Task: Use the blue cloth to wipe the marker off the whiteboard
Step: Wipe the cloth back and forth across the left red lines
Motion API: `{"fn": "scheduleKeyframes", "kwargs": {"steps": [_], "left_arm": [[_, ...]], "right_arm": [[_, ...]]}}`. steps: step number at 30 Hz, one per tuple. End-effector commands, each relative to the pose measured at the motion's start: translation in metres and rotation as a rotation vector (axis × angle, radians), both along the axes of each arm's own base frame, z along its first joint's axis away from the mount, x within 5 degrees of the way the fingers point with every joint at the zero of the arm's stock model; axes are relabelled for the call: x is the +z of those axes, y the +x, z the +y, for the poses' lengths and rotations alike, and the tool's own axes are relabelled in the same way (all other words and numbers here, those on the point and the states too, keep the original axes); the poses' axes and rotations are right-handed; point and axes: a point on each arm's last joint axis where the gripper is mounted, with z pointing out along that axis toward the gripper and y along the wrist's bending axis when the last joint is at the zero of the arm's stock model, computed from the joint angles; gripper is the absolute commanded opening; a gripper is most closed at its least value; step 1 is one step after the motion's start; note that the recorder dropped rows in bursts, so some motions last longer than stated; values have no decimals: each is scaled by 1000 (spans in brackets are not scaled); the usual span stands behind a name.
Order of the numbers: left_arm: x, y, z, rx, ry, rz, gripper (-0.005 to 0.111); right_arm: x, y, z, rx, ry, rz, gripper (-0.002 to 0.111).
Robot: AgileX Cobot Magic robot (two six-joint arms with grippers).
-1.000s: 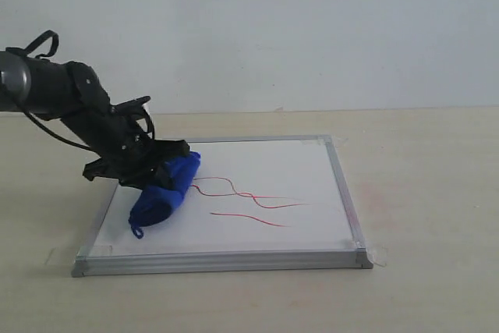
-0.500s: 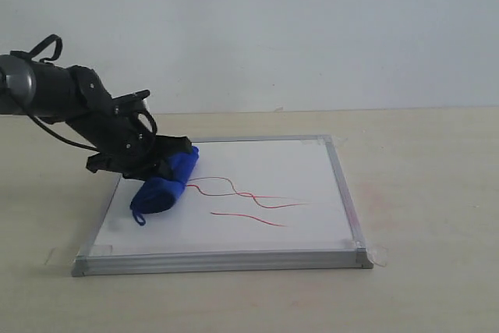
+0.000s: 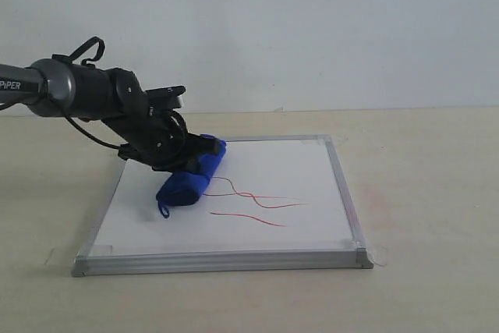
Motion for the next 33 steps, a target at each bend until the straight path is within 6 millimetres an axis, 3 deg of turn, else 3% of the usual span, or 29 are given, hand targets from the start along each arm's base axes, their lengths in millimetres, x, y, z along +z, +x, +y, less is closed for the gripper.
{"fn": "scheduleKeyframes", "kwargs": {"steps": [1,7,10,18,19,21,23,27,33], "left_arm": [[-22,-9,38,53,92,164,4],[-22,-12,76,110,104,232,4],[-21,-11,69,100,88,221,4],[-17,-19,-38,-93,-5,113,4],[-16,-25,-60,-141,-2,100,4],[-16,-32,-84,-232,20,65,4],[-15,-33,-90,-259,39,45,4],[-18,-27,-66,-237,149,49,4],[-20,-17,0,-87,330,136,4]], "right_arm": [[1,0,0,3,-4,-10,1],[1,0,0,3,-4,-10,1],[1,0,0,3,-4,-10,1],[1,0,0,3,-4,-10,1],[1,0,0,3,-4,-10,1],[1,0,0,3,-4,-10,1],[1,0,0,3,-4,-10,1],[1,0,0,3,-4,-10,1],[1,0,0,3,-4,-10,1]]}}
